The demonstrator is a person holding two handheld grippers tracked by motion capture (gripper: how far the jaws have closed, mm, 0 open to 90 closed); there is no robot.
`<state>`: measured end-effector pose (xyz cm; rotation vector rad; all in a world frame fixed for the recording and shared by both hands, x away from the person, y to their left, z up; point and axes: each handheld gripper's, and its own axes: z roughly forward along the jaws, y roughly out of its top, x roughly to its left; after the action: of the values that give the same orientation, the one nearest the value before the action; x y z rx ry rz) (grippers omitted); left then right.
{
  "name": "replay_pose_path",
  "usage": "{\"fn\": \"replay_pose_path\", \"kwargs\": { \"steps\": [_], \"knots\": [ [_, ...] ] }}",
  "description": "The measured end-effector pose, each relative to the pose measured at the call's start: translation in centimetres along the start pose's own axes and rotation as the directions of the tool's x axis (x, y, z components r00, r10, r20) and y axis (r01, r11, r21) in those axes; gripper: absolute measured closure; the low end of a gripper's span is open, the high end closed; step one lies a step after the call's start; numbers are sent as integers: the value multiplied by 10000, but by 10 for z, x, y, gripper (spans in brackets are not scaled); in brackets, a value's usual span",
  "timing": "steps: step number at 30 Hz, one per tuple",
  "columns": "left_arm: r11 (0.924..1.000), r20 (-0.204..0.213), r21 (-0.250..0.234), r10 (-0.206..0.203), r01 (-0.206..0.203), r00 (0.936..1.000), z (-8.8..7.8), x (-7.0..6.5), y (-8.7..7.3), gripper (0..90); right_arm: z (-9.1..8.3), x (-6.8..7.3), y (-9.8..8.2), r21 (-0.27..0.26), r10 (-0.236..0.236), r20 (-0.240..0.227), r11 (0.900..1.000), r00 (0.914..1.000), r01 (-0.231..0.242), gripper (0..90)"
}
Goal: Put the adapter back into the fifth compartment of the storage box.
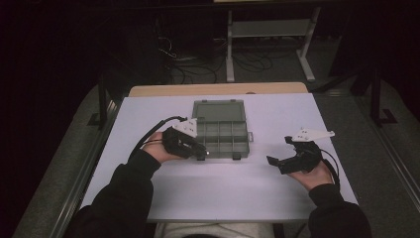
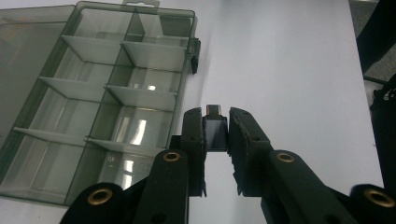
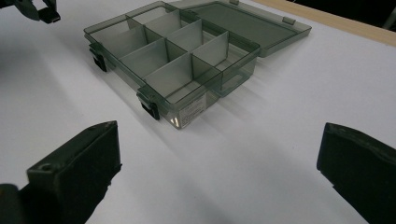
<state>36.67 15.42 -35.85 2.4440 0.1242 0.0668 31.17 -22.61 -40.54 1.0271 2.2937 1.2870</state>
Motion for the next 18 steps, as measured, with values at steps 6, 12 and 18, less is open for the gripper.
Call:
{"fn": "replay_pose_path", "kwargs": {
  "steps": [6,12,18],
  "knots": [
    [9998,-138,-132,-175,173,9998,-6,4,-3,764,0,0,0,10,0,-3,10000,10000,0,0],
    [9987,-404,-310,-411,399,9983,-13,10,-8,764,0,0,0,14,4,-12,10000,10000,-4,0],
    [9967,-802,-321,-773,749,9938,-15,17,-15,764,0,0,0,18,-15,-13,10000,10000,15,0]
  ]
}}
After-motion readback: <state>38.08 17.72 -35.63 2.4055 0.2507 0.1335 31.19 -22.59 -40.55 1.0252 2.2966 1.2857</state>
